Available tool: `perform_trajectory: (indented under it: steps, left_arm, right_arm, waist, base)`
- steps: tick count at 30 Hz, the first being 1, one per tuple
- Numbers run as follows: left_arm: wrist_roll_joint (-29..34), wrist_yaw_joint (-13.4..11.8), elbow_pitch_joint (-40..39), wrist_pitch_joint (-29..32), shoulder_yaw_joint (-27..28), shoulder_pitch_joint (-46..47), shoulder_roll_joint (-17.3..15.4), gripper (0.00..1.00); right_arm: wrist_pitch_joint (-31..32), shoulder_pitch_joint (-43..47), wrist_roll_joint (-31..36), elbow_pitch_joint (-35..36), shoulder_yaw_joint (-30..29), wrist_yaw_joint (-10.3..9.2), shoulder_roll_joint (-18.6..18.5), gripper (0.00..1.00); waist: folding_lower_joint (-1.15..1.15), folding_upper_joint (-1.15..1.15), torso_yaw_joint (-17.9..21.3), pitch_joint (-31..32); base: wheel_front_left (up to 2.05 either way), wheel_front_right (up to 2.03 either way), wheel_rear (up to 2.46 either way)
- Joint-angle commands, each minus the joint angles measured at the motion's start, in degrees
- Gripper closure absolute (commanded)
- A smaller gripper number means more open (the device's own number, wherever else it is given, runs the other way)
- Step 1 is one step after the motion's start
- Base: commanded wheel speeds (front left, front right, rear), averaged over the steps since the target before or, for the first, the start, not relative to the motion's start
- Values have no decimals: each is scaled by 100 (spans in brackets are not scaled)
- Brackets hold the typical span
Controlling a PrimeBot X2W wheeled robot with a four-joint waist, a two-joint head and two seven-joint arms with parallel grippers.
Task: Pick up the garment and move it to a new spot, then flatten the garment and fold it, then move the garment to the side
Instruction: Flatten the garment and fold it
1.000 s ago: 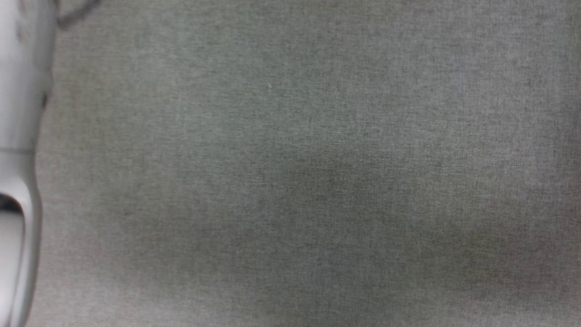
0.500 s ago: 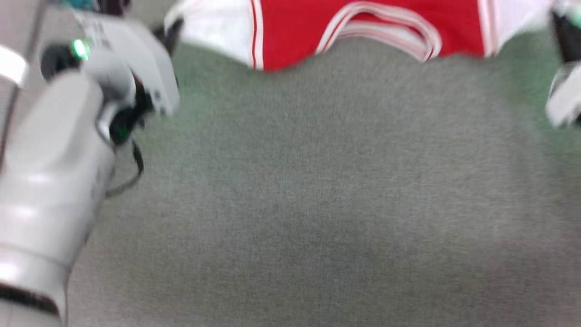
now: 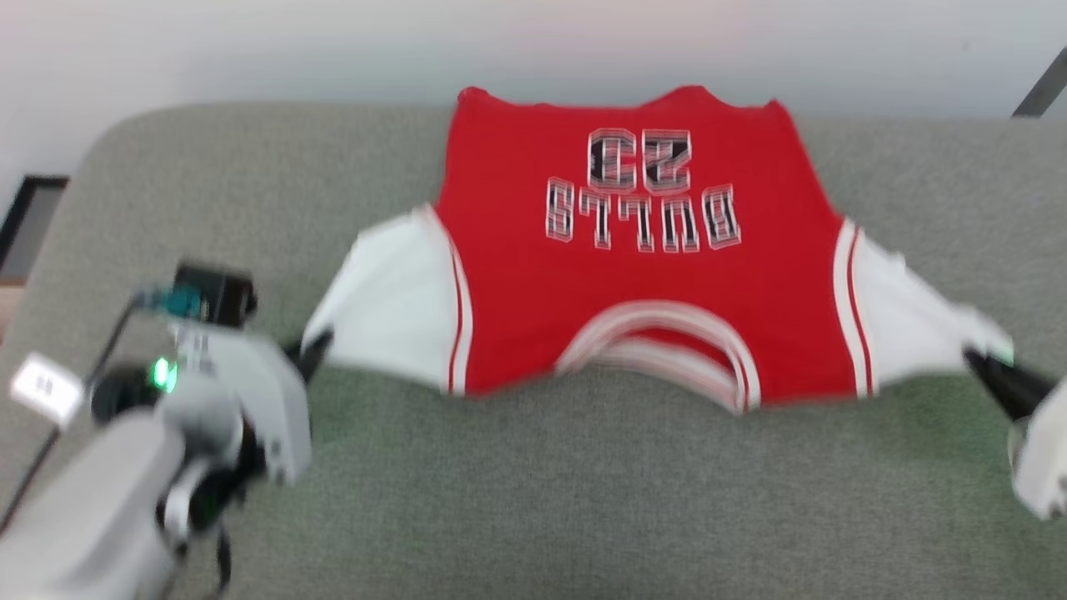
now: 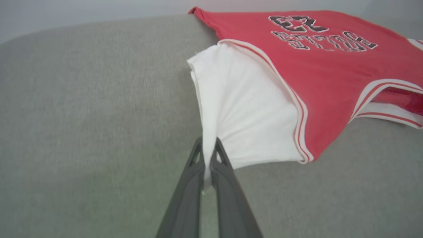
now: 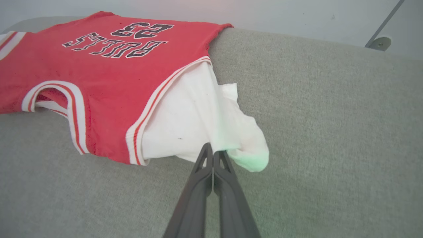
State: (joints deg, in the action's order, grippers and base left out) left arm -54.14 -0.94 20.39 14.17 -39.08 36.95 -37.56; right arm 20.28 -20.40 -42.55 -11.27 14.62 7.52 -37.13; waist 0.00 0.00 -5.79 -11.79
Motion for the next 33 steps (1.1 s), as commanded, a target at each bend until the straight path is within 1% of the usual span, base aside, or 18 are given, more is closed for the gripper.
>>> perform_trajectory:
  steps: [1,4,7,9,11,13,16,20,23,25,26,27,28,33]
  left_arm:
    - [-109,-221,-379,82,36,-403,-196,100]
    - [-294,-778,-1343,250,95,-1251,-609,100]
    - [-467,-1331,-2199,367,143,-1991,-948,100]
    - [-560,-1627,-2645,379,162,-2402,-1094,100]
    - [-617,-1829,-2980,344,181,-2702,-1198,100]
    - [-645,-1957,-3180,253,223,-2899,-1229,100]
    - [-603,-2022,-3289,151,201,-3045,-1234,100]
    - [-552,-1974,-3190,47,154,-2998,-1098,100]
    - [-486,-1918,-3070,20,88,-2911,-992,100]
    - [-459,-1871,-3004,13,55,-2858,-931,100]
    - [-449,-1857,-2976,15,34,-2833,-900,100]
    - [-453,-1828,-2960,25,11,-2813,-871,100]
    - [-455,-1821,-2938,28,3,-2791,-843,100]
    - [-454,-1784,-2870,10,-24,-2743,-768,100]
  right_arm:
    - [122,382,-41,192,-167,-6,-105,100]
    - [449,1135,-105,646,-398,-6,-186,100]
    - [760,1853,-87,1074,-693,-6,-213,100]
    - [974,2309,-28,1335,-902,-6,-129,100]
    - [1139,2697,33,1577,-1140,-6,-19,100]
    - [1264,2986,153,1776,-1345,-6,113,100]
    - [1439,3270,327,1922,-1503,-6,375,100]
    - [1534,3287,582,1816,-1498,-6,649,100]
    - [1523,3134,755,1627,-1396,-6,734,100]
    - [1524,3087,827,1467,-1333,-6,821,84]
    - [1530,3053,874,1393,-1328,-6,842,71]
    - [1520,3003,911,1348,-1314,-6,845,51]
    - [1517,2963,936,1288,-1312,-6,870,0]
    - [1760,2861,1034,1171,-1280,-7,935,0]
  waist:
    - [0,0,70,391]
    - [0,0,54,451]
    - [0,0,26,446]
    - [0,0,-2,424]
    - [0,0,-36,386]
    - [0,0,-64,353]
    - [0,0,-103,311]
    - [0,0,-128,271]
    - [0,0,-131,252]
    - [0,0,-134,239]
    - [0,0,-138,233]
    - [0,0,-138,229]
    - [0,0,-137,227]
    - [0,0,-120,221]
  base:
    - [0,0,0]
    - [0,0,0]
    - [0,0,0]
    - [0,0,0]
    - [0,0,0]
    - [0,0,0]
    - [0,0,0]
    - [0,0,0]
    - [0,0,0]
    - [0,0,0]
    - [0,0,0]
    - [0,0,0]
    - [0,0,0]
    - [0,0,0]
